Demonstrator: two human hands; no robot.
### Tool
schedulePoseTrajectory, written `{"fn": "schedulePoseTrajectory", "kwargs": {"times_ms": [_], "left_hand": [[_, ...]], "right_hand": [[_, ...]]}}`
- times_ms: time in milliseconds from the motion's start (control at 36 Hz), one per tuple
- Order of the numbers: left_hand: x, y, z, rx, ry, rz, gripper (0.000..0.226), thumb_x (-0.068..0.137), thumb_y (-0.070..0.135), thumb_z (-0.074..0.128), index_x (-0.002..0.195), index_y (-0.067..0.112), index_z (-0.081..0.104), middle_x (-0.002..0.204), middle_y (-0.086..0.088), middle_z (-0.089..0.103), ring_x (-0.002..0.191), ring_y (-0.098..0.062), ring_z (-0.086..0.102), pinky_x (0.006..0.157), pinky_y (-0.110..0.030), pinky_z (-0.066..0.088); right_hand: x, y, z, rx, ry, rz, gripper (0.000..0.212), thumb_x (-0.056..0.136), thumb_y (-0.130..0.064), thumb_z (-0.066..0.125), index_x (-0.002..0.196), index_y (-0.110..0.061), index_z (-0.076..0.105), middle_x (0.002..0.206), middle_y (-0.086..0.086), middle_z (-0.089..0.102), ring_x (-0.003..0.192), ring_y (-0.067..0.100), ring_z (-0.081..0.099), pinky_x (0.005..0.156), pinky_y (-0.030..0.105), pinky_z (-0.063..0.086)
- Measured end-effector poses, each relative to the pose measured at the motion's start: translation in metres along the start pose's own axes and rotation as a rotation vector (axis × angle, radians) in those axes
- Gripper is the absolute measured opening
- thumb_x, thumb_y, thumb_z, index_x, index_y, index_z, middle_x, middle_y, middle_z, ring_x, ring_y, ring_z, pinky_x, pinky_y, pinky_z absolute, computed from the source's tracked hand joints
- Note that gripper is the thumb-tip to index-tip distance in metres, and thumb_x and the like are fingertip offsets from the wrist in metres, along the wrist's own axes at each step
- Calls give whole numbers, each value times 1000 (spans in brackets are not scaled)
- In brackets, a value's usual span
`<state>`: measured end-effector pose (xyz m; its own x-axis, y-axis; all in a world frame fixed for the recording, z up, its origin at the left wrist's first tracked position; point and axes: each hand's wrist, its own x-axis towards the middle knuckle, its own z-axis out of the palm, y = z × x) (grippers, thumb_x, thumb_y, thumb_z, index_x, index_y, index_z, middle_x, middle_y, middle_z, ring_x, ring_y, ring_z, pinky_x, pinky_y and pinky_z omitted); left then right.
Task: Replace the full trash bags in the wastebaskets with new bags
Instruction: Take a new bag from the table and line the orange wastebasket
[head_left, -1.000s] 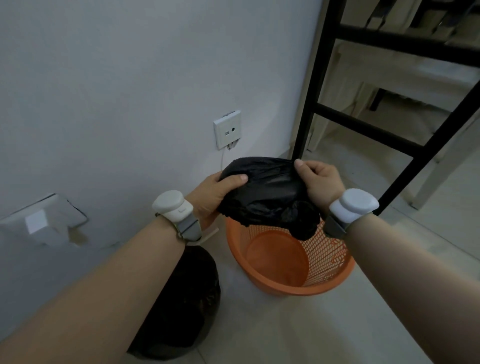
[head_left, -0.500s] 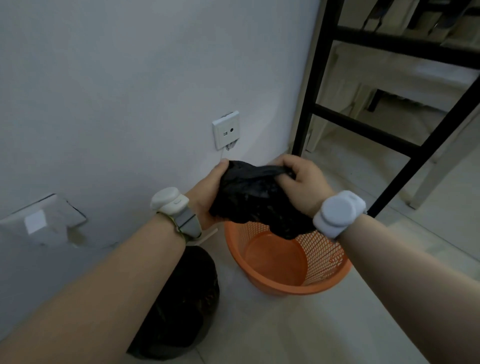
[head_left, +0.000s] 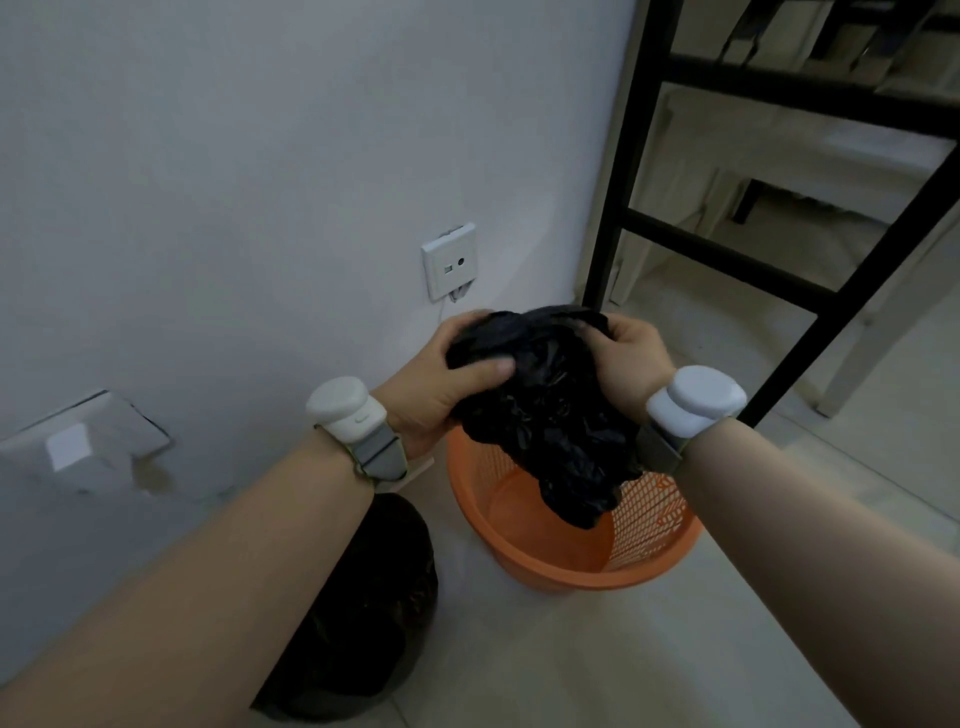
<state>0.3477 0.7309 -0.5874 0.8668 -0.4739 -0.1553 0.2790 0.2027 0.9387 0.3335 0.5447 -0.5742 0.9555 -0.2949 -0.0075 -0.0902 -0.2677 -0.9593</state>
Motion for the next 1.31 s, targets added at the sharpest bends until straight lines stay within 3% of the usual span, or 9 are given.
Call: {"fn": "schedulePoseTrajectory", "kwargs": {"times_ms": [111, 222, 389, 611, 722, 833, 1000, 1139, 1306], "left_hand": [[-4, 1, -1, 0, -42, -44, 44, 69, 8, 59, 114, 8, 59, 101, -9, 70, 90, -21, 68, 76, -28, 56], [2, -4, -8, 27, 127, -149, 50, 70, 24, 60, 115, 2, 60, 111, -20, 65, 101, -34, 63, 91, -41, 51], [12, -8, -12, 135, 545, -90, 37, 89, 36, 56, 118, 13, 58, 117, -13, 63, 102, -27, 62, 96, -44, 49], [7, -3, 12, -175, 275, -115, 42, 98, 43, 35, 113, 11, 59, 107, -8, 69, 99, -20, 66, 84, -33, 52], [4, -2, 13, -282, 300, -137, 42, 98, 35, 40, 125, 5, 53, 118, -14, 63, 101, -24, 63, 80, -35, 55], [12, -5, -5, -419, 485, -124, 40, 97, 28, 46, 128, 3, 49, 121, -17, 60, 97, -29, 62, 64, -39, 58], [14, -6, -8, -396, 555, -49, 27, 98, 18, 45, 117, -1, 50, 100, -16, 59, 73, -25, 63, 48, -29, 55], [12, -12, -4, -233, 324, -157, 68, 77, 46, 69, 127, 5, 52, 121, -12, 63, 106, -24, 63, 87, -33, 51], [11, -23, 7, 64, 157, -101, 63, 75, 39, 72, 126, 6, 53, 117, -16, 63, 104, -30, 62, 85, -39, 53]], "right_hand": [[6, 2, -7, -58, 25, 62, 18, 94, -13, 51, 95, -9, 69, 76, 1, 61, 68, 13, 54, 49, 5, 39], [8, 8, -8, -83, 49, 92, 21, 87, -5, 57, 104, -11, 67, 95, 7, 66, 80, 14, 58, 80, 21, 51], [-7, -10, -9, -174, 144, -424, 26, 81, -30, 52, 105, -30, 64, 91, -20, 53, 88, 13, 55, 84, 34, 48], [-22, -5, 12, -433, -322, -329, 84, 77, -41, 72, 145, -20, 28, 143, 1, 39, 133, 16, 35, 106, 19, 25], [-20, 2, 10, -311, -234, -316, 51, 78, -19, 72, 123, -19, 48, 110, 0, 61, 103, 14, 58, 91, 28, 46], [-12, 7, 2, -91, -105, -285, 35, 78, 3, 64, 104, -17, 52, 85, -9, 61, 71, -7, 58, 68, 7, 46], [-11, 10, 0, 192, -61, -179, 46, 79, 12, 62, 115, -14, 50, 94, -15, 58, 79, -12, 58, 67, 2, 45], [-13, 13, 5, 212, -91, -146, 44, 79, 12, 63, 119, -1, 50, 94, -8, 61, 78, -7, 61, 66, 7, 48], [-18, 18, 15, 304, -285, -31, 38, 83, -12, 61, 119, 0, 53, 105, 6, 65, 97, 14, 64, 86, 27, 53]]}}
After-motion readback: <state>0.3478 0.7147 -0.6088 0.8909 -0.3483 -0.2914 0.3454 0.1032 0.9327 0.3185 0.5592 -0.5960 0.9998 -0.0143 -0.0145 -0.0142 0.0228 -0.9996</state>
